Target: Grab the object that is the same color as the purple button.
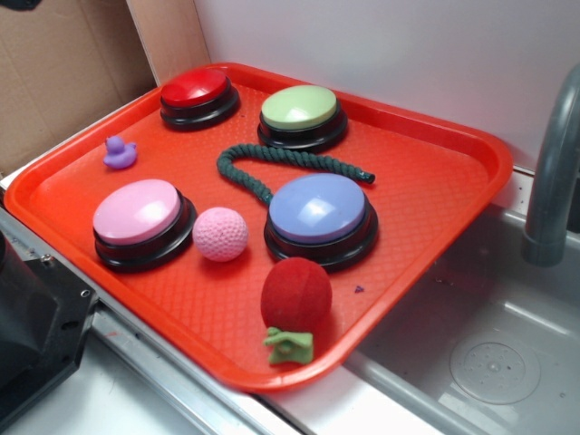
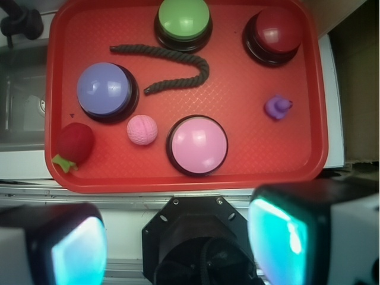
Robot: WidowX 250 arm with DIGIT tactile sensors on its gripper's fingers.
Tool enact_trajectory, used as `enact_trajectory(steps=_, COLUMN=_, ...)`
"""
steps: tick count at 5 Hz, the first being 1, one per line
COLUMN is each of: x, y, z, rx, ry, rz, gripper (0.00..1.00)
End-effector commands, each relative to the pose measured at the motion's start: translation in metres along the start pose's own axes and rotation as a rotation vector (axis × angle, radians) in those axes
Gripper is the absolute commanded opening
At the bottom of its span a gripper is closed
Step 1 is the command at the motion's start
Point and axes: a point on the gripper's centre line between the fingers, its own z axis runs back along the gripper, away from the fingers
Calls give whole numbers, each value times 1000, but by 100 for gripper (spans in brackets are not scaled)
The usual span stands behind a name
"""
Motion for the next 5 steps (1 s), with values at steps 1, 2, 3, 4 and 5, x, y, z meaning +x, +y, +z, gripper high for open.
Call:
enact_trajectory(steps=1, x=0, y=0, z=0, rx=0, ry=0, rz=0, gripper=100)
enact_trajectory(steps=2, x=10, y=35, z=-7, rx=20, ry=-65, rz=98, gripper=100)
enact_trajectory(steps=3, x=21, y=61, z=-18, rx=56, ry=-88, rz=130, gripper=100)
enact_trajectory(steps=4, x=31, y=88, z=-37, rx=118, ry=-90, rz=140, gripper=100)
enact_trajectory(steps=5, x=44, y=104, z=-63, rx=139, ry=-85, rz=146, gripper=100)
